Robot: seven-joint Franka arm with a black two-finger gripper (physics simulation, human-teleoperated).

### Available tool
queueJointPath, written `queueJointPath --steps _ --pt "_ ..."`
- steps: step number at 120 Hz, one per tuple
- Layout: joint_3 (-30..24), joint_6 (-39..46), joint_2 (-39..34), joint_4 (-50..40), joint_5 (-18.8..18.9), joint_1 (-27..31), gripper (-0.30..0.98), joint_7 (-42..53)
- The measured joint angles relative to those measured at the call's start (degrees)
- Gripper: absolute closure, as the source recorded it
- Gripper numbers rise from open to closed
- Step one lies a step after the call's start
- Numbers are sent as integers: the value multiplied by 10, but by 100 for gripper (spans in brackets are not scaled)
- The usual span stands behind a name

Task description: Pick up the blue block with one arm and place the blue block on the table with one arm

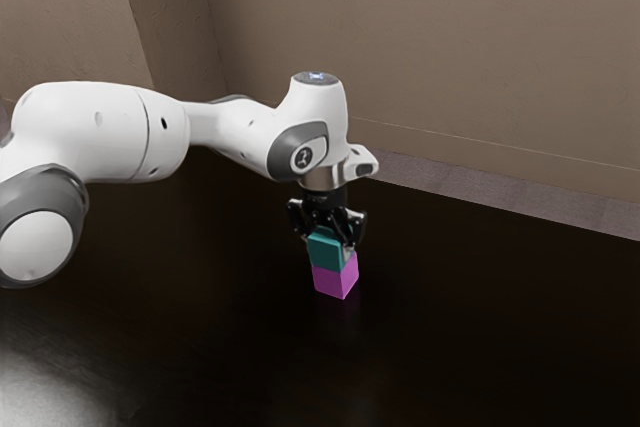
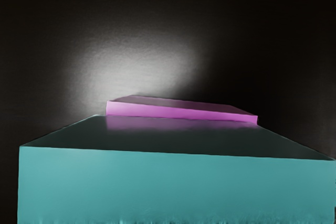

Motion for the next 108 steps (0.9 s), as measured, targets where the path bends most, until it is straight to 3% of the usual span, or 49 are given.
queueJointPath --steps 28,60,82,98,102,108 --pt "-28 -1 -15 32 2 -30 30 4" --pt "-36 3 59 40 -4 -60 30 3" --pt "-36 5 52 40 -7 -67 14 3" --pt "-45 -8 -37 40 -9 -66 8 2" --pt "-55 -39 -95 39 -8 -56 6 6" --pt "-112 -107 -186 38 -2 -1 5 20"
